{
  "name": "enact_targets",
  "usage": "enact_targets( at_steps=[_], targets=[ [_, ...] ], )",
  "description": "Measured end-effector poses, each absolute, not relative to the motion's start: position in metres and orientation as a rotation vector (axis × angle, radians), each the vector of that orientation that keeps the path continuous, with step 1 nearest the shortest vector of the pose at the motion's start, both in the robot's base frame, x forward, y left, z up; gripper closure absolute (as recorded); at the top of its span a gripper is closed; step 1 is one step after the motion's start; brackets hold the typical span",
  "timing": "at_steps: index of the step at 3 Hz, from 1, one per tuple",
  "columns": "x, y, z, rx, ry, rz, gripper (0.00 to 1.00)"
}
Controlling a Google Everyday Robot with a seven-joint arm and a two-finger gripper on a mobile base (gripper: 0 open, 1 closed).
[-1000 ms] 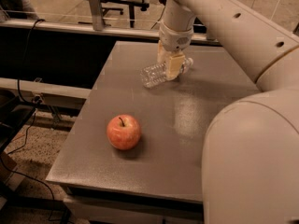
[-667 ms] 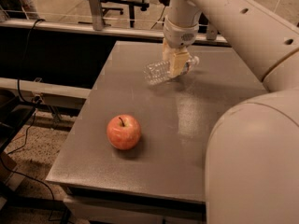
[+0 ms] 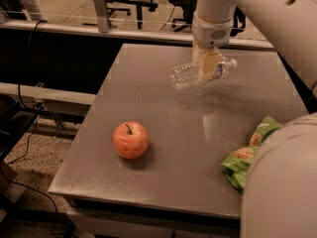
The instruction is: Move water bottle near green rice chip bag
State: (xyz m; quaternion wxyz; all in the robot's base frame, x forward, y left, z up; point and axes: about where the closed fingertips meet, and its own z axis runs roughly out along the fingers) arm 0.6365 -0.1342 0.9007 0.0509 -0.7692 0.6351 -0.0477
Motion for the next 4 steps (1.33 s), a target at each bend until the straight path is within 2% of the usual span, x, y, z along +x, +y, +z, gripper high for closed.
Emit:
enact_targets(
  at_steps=[2,4],
  targets=[
    [0.574,-0.172,0.907,-2.272,2.082,-0.11,1.0],
    [0.528,-0.185,0.896,-2.285,2.134,-0.033,1.0]
  ],
)
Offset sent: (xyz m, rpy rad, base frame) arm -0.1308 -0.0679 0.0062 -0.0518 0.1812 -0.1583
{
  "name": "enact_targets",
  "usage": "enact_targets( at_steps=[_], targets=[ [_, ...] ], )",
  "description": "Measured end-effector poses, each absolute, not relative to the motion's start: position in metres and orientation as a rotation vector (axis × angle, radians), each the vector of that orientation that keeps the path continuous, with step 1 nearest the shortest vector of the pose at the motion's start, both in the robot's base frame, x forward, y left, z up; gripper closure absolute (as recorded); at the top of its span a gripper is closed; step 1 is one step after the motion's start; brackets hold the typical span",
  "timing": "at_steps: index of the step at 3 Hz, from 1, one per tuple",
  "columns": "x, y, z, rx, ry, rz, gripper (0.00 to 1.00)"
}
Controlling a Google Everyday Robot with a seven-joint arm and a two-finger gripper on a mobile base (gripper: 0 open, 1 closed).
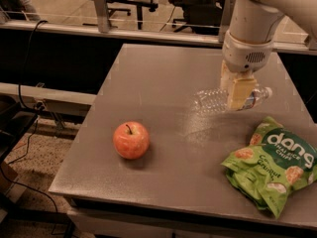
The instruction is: Move water bottle near green rice chip bag
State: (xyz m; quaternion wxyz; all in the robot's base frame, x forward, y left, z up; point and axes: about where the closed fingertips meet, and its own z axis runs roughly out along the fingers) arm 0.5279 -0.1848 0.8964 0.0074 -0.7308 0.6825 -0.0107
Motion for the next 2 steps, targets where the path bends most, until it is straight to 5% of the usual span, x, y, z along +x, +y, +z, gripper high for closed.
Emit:
enact_targets(
  at_steps=[1,2],
  targets=[
    [0.515,-0.184,0.885,-2.307,2.143,0.001,1.0],
    [0.506,-0.181,0.873,-2.33,2.149,0.031,0.82]
  ],
)
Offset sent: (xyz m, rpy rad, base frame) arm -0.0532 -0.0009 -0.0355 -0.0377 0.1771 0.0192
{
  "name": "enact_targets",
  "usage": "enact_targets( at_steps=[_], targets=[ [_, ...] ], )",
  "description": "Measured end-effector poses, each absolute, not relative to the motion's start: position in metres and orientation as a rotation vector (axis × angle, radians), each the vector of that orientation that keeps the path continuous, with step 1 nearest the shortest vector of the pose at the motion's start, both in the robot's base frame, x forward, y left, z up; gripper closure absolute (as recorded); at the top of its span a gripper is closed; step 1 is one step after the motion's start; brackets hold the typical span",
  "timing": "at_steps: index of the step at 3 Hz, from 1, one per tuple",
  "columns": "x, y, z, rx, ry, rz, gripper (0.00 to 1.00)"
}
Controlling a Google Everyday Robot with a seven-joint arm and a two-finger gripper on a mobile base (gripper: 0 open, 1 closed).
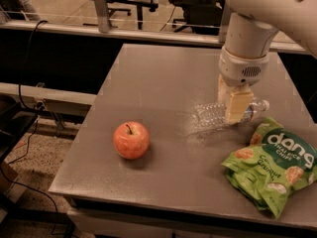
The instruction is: Move water bottle near green rice chip bag
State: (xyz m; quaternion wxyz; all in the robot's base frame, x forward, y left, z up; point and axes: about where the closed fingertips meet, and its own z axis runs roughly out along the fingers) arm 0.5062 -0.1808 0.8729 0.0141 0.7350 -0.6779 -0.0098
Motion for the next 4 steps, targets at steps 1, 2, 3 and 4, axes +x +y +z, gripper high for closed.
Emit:
enact_targets(
  at_steps=[1,2,3,4],
  targets=[
    [0.497,-0.179,0.862,2.283,-2.077,-0.056,0.51],
    [0.492,-0.18,0.857,2.279,-2.06,-0.067,0.28],
    [0.489,-0.181,0.856,2.278,-2.054,-0.073,0.05],
    [0.485,-0.183,0.854,2.277,-2.052,-0.08,0.0]
  ],
)
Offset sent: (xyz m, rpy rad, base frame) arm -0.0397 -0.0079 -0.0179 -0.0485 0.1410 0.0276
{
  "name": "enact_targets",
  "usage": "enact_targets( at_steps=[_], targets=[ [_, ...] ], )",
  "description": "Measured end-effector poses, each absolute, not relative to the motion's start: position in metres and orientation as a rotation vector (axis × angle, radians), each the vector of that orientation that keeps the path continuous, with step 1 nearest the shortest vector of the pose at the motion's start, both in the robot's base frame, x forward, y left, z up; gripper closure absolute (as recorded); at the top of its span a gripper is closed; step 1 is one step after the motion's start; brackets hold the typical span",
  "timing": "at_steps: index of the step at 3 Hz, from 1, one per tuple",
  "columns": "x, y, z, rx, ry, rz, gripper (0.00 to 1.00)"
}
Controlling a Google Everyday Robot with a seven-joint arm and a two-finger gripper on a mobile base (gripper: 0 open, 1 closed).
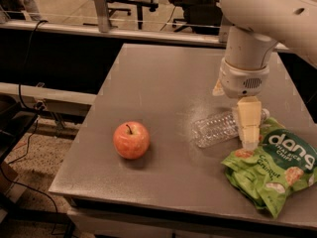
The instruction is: Move water bottle near green rice chip bag
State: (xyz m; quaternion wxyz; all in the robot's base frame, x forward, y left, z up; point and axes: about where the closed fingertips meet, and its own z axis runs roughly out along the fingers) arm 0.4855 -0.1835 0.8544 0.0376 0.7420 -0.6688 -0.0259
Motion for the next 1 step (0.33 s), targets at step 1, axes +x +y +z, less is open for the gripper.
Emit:
enact_targets(
  at_steps=[1],
  targets=[
    [0.4855,-0.1835,0.8544,2.277,-2.052,-0.079,0.0]
  ],
)
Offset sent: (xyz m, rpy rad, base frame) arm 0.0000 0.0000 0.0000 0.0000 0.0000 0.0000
